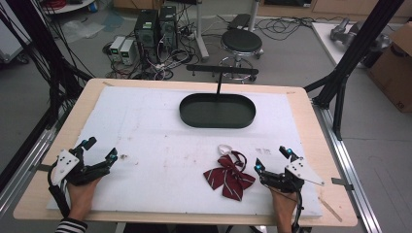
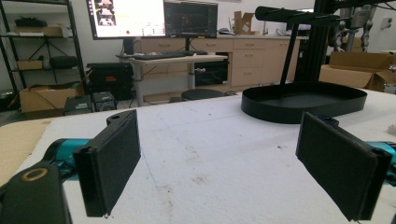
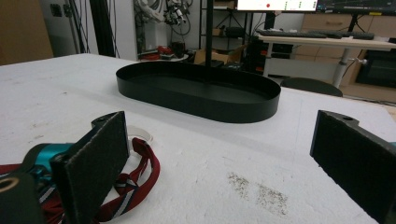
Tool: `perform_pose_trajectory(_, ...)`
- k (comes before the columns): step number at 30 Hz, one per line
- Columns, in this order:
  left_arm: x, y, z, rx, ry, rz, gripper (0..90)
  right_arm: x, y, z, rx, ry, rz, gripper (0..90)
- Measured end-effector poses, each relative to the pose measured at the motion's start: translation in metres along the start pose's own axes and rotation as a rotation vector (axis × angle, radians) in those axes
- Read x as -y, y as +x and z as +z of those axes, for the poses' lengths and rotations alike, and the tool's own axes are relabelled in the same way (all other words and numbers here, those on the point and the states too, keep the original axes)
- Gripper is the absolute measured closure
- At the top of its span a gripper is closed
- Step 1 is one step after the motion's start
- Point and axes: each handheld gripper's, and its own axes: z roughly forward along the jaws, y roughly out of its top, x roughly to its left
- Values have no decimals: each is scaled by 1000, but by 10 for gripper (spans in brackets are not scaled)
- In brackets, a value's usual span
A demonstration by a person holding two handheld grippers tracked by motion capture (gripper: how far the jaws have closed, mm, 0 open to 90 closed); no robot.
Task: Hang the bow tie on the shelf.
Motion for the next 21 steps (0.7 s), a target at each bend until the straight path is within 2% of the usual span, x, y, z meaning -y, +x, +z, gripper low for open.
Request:
perform_pose_trajectory(6,0,0,0,0,0,3,141,0,-1,-1,2,-12,7,36)
perform_pose_trajectory(21,0,0,-1,-12,1,5,140,0,-1,-1,4,-5,14,36)
